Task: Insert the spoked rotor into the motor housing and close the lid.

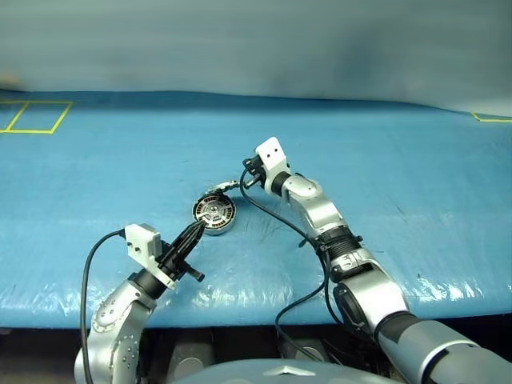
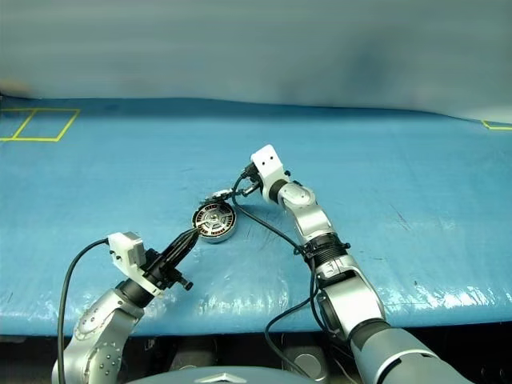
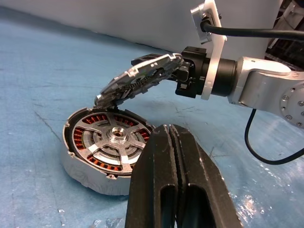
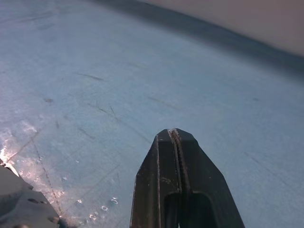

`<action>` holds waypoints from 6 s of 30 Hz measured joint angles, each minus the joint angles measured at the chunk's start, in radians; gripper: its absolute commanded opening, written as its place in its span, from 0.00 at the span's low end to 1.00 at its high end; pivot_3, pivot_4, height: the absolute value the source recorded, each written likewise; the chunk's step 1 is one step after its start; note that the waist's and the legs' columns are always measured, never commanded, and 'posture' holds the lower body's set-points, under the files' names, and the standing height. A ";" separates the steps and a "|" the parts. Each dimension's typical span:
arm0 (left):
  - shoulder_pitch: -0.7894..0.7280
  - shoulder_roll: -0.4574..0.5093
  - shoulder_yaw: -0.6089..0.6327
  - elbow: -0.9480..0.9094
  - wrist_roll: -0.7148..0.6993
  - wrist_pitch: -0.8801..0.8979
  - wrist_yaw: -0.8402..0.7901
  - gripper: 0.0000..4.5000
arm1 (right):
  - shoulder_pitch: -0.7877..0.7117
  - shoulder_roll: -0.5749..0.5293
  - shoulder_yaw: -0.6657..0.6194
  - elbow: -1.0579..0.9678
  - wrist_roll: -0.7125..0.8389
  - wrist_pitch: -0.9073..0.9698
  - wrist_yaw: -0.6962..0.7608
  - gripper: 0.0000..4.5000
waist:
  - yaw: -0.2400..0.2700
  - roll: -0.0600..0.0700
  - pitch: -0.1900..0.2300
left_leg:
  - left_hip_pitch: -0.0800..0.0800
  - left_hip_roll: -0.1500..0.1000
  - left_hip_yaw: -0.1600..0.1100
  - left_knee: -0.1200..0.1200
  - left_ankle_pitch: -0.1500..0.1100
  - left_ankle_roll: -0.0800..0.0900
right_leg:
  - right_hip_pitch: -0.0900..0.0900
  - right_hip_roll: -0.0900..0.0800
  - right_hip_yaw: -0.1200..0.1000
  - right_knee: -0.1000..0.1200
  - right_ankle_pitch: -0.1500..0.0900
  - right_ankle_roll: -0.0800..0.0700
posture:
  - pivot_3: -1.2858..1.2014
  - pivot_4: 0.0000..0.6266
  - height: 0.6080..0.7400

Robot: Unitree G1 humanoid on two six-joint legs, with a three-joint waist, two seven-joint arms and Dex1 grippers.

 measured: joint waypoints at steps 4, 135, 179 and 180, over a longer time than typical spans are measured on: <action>0.017 -0.038 -0.055 0.046 0.071 -0.151 0.054 0.01 | 0.124 -0.001 0.036 -0.225 0.016 0.082 0.051 0.00 | 0.003 0.000 0.000 | 0.000 0.000 0.000 -0.004 0.000 0.000 | -0.001 0.000 0.000 -0.003 0.000 -0.001 | 0.52 0.24 1.00; 0.074 0.065 -0.129 0.257 0.176 -0.468 0.261 0.00 | 0.069 0.054 0.264 -0.141 -0.047 0.013 0.454 0.68 | 0.001 0.002 0.000 | -0.010 0.001 0.001 -0.007 -0.001 -0.001 | -0.010 -0.001 -0.001 -0.007 0.000 0.000 | 0.52 0.24 1.00; 0.046 0.106 -0.042 0.257 0.136 -0.432 0.222 0.00 | 0.496 0.116 0.376 -0.845 -0.153 0.560 -0.220 1.00 | 0.006 0.001 -0.001 | -0.010 0.001 0.001 -0.007 -0.002 -0.002 | -0.011 -0.002 -0.001 -0.009 -0.001 -0.001 | 0.52 0.24 1.00; 0.046 0.106 -0.042 0.257 0.136 -0.431 0.222 0.00 | 0.497 0.116 0.374 -0.843 -0.150 0.553 -0.220 1.00 | 0.006 0.001 -0.001 | -0.010 0.001 0.001 -0.008 -0.002 -0.002 | -0.011 -0.002 -0.001 -0.009 -0.001 -0.001 | 0.52 0.24 1.00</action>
